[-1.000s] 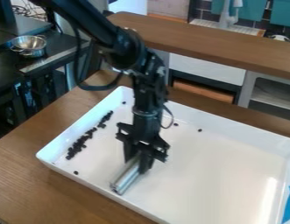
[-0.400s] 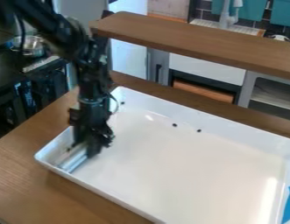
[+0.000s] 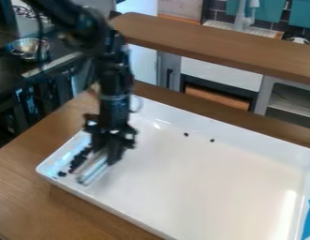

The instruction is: Sweep into pile

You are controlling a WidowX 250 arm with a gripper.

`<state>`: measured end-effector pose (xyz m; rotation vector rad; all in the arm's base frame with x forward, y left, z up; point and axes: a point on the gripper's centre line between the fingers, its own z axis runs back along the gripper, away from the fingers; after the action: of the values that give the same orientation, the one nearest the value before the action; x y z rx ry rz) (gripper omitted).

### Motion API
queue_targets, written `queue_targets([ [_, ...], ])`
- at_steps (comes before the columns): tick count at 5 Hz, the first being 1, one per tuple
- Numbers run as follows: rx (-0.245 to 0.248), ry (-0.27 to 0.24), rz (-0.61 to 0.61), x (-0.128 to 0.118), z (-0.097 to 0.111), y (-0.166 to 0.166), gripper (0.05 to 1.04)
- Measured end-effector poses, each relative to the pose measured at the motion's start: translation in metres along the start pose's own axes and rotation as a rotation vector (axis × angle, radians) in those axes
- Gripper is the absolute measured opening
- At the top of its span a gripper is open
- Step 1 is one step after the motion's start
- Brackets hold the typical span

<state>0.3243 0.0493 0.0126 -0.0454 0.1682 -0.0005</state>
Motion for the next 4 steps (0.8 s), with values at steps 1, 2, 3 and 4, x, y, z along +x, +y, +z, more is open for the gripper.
queue_targets([
  [1, -0.056, 0.037, 0.021, 0.003, 0.010, -0.047, 0.405],
  [2, -0.060, 0.028, 0.031, 0.006, 0.010, -0.077, 0.405],
  [3, -0.004, 0.008, 0.027, -0.001, -0.010, -0.091, 0.405],
  [4, 0.043, -0.040, 0.034, 0.000, -0.020, -0.092, 0.405],
])
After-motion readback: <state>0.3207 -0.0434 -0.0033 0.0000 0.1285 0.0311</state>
